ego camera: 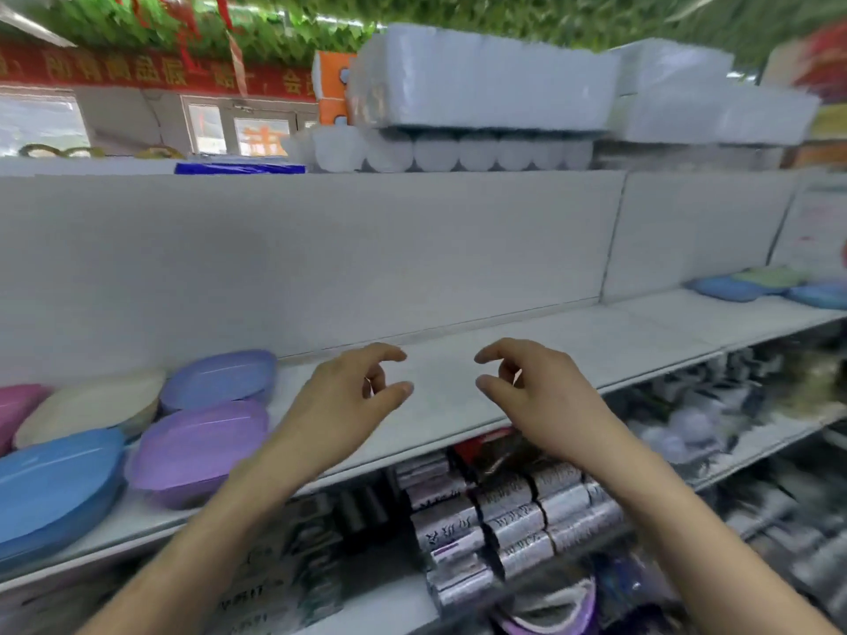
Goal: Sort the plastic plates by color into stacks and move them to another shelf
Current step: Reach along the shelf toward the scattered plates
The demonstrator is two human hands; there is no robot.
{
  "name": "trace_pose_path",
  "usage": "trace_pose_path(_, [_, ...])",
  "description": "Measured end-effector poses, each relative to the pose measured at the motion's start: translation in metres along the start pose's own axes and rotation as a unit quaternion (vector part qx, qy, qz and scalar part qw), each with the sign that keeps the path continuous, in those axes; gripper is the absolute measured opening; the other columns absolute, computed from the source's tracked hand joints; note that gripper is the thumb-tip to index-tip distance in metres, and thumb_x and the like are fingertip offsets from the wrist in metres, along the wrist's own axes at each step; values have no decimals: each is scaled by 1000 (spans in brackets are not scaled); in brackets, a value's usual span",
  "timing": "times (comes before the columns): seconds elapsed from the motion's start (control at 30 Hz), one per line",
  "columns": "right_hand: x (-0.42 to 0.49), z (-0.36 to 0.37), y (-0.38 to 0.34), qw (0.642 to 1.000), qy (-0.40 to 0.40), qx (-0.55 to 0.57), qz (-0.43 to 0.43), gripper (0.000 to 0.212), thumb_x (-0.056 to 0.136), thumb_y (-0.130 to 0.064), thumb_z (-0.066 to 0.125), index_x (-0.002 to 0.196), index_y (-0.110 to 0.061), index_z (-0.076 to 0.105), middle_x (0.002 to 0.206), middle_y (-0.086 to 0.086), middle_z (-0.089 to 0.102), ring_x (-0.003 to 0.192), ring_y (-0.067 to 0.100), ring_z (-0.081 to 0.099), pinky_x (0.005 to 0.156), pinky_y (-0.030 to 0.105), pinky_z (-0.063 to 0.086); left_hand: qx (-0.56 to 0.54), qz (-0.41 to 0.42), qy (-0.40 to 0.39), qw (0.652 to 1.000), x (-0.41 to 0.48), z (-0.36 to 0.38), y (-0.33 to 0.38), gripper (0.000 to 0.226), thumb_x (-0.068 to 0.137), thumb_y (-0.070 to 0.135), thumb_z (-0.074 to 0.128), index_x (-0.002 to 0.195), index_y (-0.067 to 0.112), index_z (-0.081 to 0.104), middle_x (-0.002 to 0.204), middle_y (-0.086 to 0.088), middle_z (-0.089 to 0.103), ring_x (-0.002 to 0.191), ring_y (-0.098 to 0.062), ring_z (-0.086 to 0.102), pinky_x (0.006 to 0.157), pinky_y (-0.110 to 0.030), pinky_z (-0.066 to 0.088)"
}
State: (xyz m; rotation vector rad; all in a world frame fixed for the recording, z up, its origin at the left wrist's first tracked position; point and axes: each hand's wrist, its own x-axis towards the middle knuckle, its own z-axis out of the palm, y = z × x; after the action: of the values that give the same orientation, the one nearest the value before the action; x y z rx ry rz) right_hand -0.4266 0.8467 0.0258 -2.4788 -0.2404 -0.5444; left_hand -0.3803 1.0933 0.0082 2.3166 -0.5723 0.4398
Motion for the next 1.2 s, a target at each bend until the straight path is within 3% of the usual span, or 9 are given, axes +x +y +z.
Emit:
trace_pose_path(0.13, [-25,-53,77,999,24,-17,42,22,95,-32,64,117,-30,68,81,-6,64,73,7,61,76,35,52,-38,37,-42,998,25,79,60,27,93,47,68,120,44,63,86,12,64,80,-5,61,74,-23,44])
trace_pose_path(0.27, [-54,-106,151,994,51,-54,80,25,97,-31,64,120,-26,68,80,-10,61,76,2,57,65,18,41,-69,77,-91,990,50,156,122,29,94,46,67,122,44,62,88,12,65,81,-5,63,75,-26,47])
trace_pose_path(0.53, [-86,-186,266,979,93,-76,165,23,99,-35,60,121,-30,66,89,-7,62,76,8,60,72,34,54,-101,129,-148,975,115,275,210,29,93,43,69,122,41,64,94,12,64,90,-8,64,87,-37,52])
trace_pose_path(0.63, [-89,-208,311,972,103,-89,193,22,100,-38,58,121,-33,64,89,-9,60,76,7,59,66,25,49,-103,144,-152,972,144,317,236,31,94,45,67,124,42,63,99,13,60,95,-7,61,91,-39,51])
trace_pose_path(0.87, [-53,-264,422,962,120,-115,217,19,100,-37,59,118,-35,63,89,-11,58,79,5,57,67,21,39,-124,154,-144,970,229,419,291,30,93,49,65,123,44,62,101,16,56,89,-3,59,88,-35,52])
trace_pose_path(1.2, [17,-335,567,962,123,-116,215,19,99,-33,60,118,-36,65,93,-10,58,83,5,55,75,24,47,-77,143,-149,975,350,547,356,42,91,56,63,130,41,56,104,17,54,86,-3,57,84,-35,53])
